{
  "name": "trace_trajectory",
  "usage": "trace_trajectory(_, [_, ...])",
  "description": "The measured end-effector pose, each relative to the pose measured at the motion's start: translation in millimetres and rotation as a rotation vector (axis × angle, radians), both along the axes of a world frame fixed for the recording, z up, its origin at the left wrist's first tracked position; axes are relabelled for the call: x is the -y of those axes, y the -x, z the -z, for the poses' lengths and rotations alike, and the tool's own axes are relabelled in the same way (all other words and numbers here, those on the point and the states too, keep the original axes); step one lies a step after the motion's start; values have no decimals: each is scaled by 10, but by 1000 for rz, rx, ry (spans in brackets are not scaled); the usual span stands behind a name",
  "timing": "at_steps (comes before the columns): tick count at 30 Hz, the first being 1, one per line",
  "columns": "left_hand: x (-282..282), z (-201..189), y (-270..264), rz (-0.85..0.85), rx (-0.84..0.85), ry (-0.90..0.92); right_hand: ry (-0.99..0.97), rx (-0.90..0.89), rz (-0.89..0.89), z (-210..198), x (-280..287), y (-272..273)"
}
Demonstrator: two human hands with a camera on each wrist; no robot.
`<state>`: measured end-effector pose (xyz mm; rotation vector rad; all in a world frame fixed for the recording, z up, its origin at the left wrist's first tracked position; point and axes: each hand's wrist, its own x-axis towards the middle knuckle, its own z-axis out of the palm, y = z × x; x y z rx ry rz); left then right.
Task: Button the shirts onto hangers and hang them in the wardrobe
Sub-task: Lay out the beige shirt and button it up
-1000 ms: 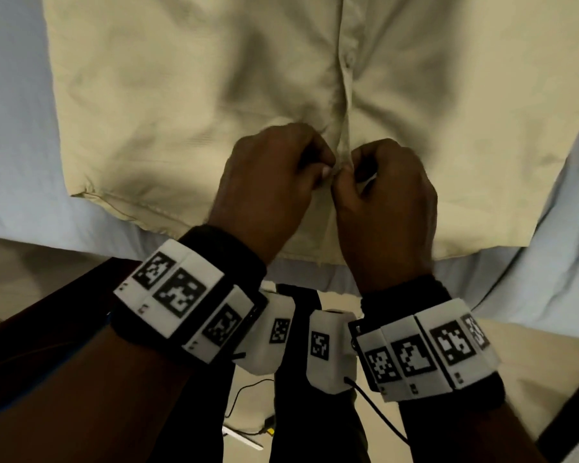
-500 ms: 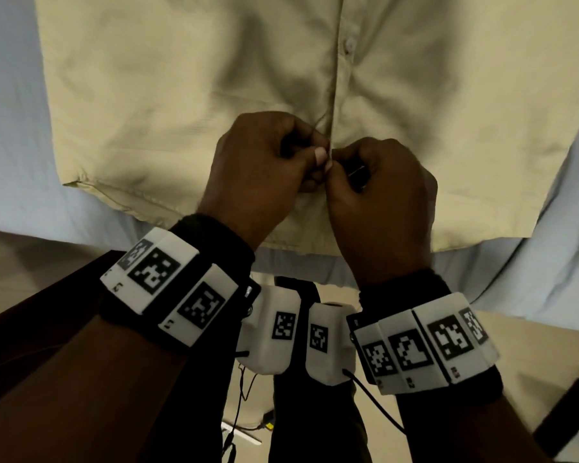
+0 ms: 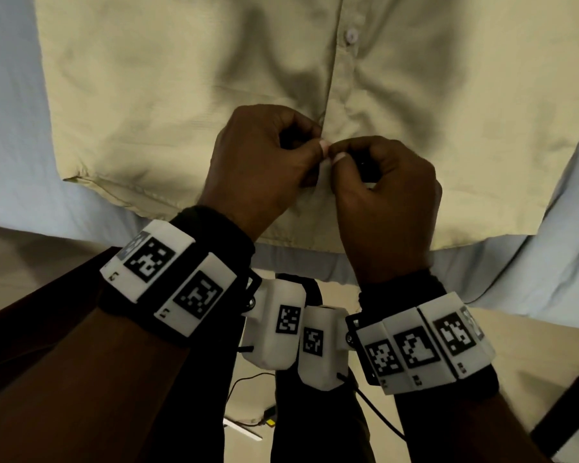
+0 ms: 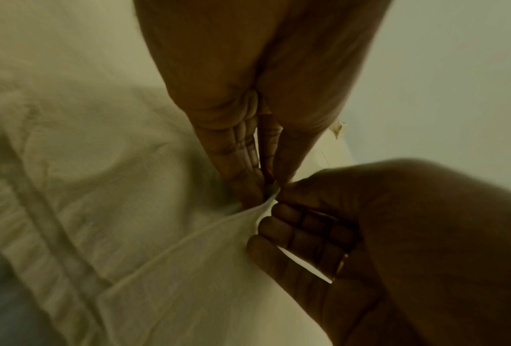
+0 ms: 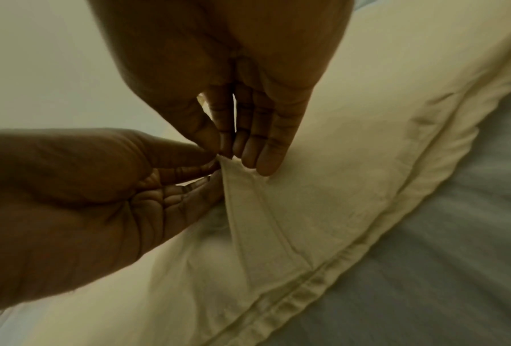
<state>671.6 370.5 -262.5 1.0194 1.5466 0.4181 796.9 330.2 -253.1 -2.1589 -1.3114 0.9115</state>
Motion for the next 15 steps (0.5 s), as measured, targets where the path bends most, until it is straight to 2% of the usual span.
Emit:
trace_trajectory(5, [-4, 29, 16, 32, -5, -34, 104, -125, 60, 29, -69, -64])
trace_trajectory(8, [-8, 32, 7, 30, 47, 8, 217, -201, 48, 80, -104, -103])
trace_trajectory(10, [-9, 5, 10, 43, 50, 12, 286, -306, 70, 73, -124, -133])
trace_trajectory(12, [-17, -17, 14, 103, -33, -26, 319, -388, 94, 60, -135, -151])
trace_trajectory(15, [34, -103, 20, 297, -316, -156, 229, -218, 12, 42, -68, -211])
